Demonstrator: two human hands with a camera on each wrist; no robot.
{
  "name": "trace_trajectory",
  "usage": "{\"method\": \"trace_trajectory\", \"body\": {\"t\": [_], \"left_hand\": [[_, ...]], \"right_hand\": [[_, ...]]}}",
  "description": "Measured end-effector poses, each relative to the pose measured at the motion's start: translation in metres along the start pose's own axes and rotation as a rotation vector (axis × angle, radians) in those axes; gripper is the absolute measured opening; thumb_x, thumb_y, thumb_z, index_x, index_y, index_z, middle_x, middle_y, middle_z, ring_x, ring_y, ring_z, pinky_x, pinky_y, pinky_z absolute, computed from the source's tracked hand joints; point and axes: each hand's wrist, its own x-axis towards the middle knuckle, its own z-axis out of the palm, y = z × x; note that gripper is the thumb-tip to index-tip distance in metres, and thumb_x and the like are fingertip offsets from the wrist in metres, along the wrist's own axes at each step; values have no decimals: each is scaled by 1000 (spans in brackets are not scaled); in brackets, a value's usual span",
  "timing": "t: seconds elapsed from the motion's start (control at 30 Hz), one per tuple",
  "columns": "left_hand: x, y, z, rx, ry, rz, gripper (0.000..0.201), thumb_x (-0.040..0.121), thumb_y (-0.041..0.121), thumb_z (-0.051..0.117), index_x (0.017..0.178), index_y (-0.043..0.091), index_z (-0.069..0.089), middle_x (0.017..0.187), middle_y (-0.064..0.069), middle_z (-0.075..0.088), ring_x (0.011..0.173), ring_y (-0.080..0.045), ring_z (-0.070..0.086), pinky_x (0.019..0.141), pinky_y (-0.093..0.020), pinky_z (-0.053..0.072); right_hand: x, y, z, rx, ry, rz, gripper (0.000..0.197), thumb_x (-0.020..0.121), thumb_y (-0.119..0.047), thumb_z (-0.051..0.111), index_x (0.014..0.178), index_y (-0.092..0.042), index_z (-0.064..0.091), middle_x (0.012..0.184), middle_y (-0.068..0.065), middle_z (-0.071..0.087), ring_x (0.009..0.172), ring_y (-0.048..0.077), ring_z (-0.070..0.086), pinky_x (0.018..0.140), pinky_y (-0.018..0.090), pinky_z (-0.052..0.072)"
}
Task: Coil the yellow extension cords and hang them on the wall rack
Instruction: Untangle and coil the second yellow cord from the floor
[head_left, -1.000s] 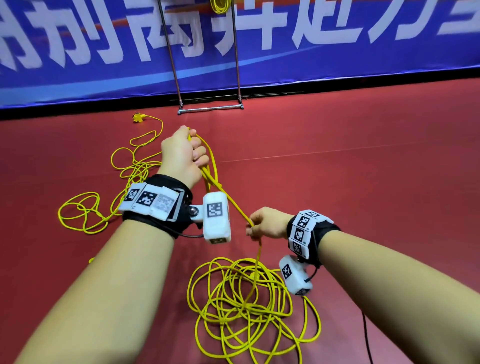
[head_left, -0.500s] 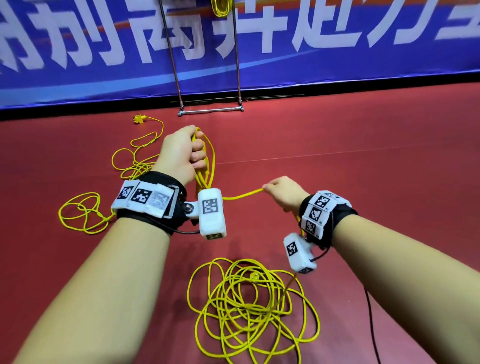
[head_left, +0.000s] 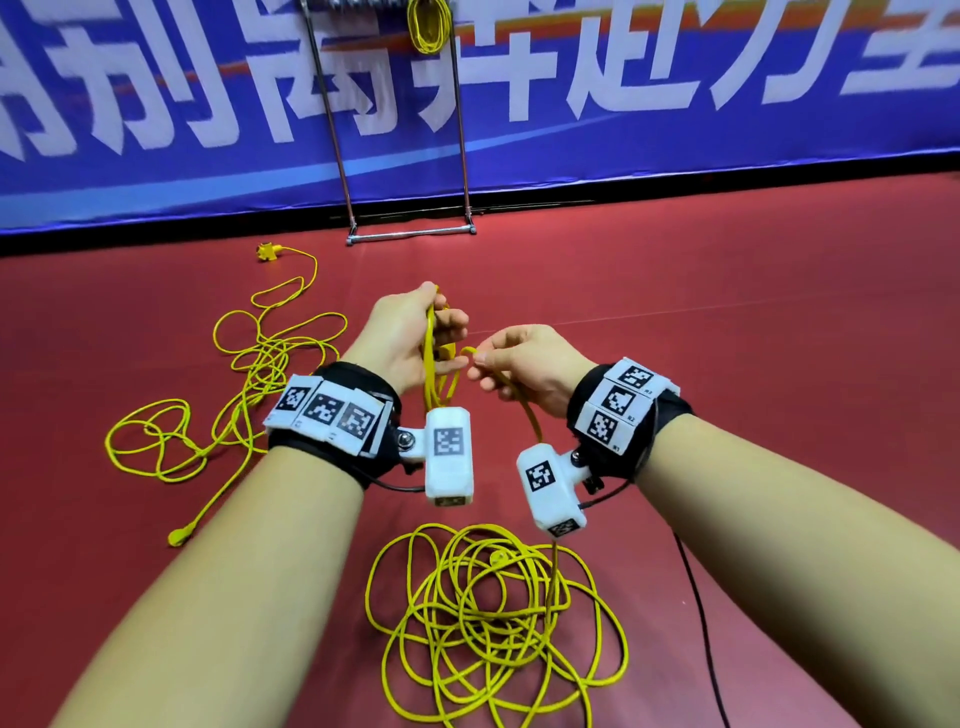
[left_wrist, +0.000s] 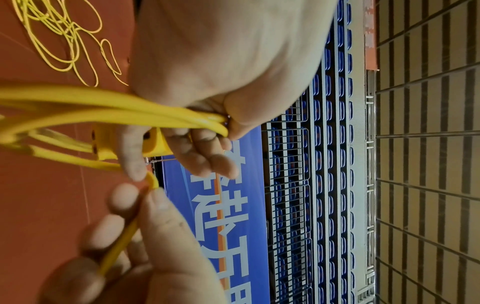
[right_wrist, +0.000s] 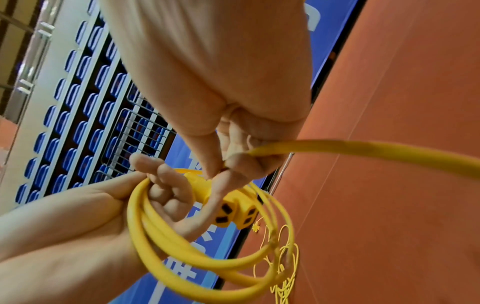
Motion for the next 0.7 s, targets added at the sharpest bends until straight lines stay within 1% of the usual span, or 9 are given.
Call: {"method": "trace_trajectory", "body": {"t": [0.07,0.17,0.23,0.3,0.37,0.4,0.53,0.6,0.7], "left_hand": [[-2,-1,3,-35,1,-1,32,106,33,35,80,18,47,55,1,64,65,-19,59,78,-42,51],[0,-3,3,-80,44,9,31,106,31,34,80,17,46,54,0,65,64,-21,59,83,-41,48],[4,-5,0,-100,81,5,30,106,31,33,83,16,44,55,-2,67,62,-21,60,84,-41,48],[7,-7,-3,-139,119,3,29,107,29,32,84,15,43,56,-5,68,58,-21,60,76,-37,51],[9,-7,-6,-183,149,15,30,108,28,30,84,14,42,55,-6,68,58,-22,57,68,-34,51],[9,-7,-8,-203,164,27,30,108,28,29,84,14,41,54,-7,68,59,-22,56,67,-34,51],[11,1,-18,-263,215,87,29,108,29,29,85,15,41,56,-6,68,60,-21,57,69,-34,51],[11,5,-24,-245,223,84,29,108,31,29,86,17,41,57,-3,69,60,-19,57,69,-32,48],[9,7,-30,-143,208,30,29,107,35,28,85,22,42,59,6,69,66,-16,57,74,-35,43]], "right_hand": [[-3,-3,4,4,0,9,6,94,-4,58,92,-9,60,78,13,65,50,13,55,44,20,38],[-9,-7,5,-71,-85,47,31,88,4,55,108,-17,65,78,10,66,54,16,56,50,23,42],[-11,-6,5,-100,-175,69,51,87,8,53,127,-24,58,82,12,67,59,19,58,53,25,45],[-11,-5,5,-96,-240,69,59,90,7,52,139,-24,44,89,14,68,63,22,61,55,28,47],[-11,-2,5,-85,-258,89,54,91,6,54,137,-17,38,89,15,69,64,25,63,57,32,50],[-12,0,4,-87,-269,111,47,92,5,55,132,-13,40,85,15,69,63,26,64,59,33,51],[-17,17,-2,-210,-379,163,10,98,-7,51,103,-11,60,75,12,63,72,28,65,64,29,48],[-16,25,-6,-282,-306,126,13,100,-14,51,99,-13,64,71,7,61,69,22,64,63,27,46],[-14,23,-10,-239,-123,48,11,100,-14,52,102,-8,61,65,5,56,57,18,58,59,29,51]]}}
